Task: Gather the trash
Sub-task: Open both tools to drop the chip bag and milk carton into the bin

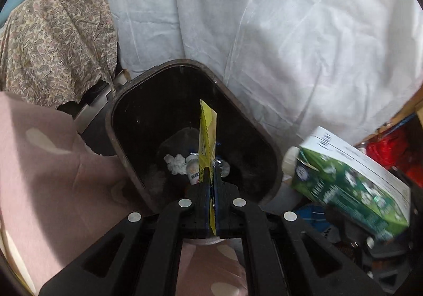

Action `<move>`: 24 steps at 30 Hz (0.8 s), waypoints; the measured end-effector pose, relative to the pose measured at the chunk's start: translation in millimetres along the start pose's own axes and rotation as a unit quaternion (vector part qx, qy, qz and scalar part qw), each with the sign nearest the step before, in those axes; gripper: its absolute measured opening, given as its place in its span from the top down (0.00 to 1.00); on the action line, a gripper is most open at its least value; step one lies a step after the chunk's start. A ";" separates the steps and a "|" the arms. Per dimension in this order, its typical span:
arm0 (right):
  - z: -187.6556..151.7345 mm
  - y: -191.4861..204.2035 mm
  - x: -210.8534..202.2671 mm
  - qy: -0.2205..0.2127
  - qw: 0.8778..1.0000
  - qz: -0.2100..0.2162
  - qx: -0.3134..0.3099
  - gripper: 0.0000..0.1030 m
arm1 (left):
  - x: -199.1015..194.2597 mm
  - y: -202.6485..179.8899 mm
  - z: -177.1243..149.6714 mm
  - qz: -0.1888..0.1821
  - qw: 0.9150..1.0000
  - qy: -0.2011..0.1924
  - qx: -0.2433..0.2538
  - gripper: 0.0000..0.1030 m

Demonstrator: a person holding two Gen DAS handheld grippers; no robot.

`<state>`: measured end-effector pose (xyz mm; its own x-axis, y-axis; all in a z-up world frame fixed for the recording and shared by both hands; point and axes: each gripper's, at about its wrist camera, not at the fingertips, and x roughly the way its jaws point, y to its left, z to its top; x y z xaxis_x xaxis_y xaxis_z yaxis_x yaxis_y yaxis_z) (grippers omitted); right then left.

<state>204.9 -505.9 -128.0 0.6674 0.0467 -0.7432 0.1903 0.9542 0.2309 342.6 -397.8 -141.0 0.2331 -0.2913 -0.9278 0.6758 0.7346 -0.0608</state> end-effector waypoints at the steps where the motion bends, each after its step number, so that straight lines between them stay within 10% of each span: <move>1: 0.2 -0.5 1.2 0.001 1.000 0.000 0.000 0.49 | 4.8 -0.7 1.9 0.004 1.000 0.006 0.000 0.95; 3: 1.2 -0.3 4.0 0.004 1.000 0.001 0.000 0.49 | 9.1 -0.6 3.9 0.008 1.000 0.014 -0.002 0.91; 7: 0.4 1.9 7.4 0.007 1.000 0.005 -0.004 0.49 | -2.6 -0.2 4.1 0.017 1.000 -0.014 -0.004 0.42; 24: 33.0 50.3 140.1 0.190 0.977 0.013 -0.093 0.49 | -158.9 24.9 -54.8 0.020 0.982 -0.187 0.001 0.25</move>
<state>331.7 -461.1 -199.8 0.3485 0.1442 -0.9261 0.0183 0.9869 0.1605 284.0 -299.7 -15.3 0.4992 -0.4675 -0.7296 0.6624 0.7487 -0.0265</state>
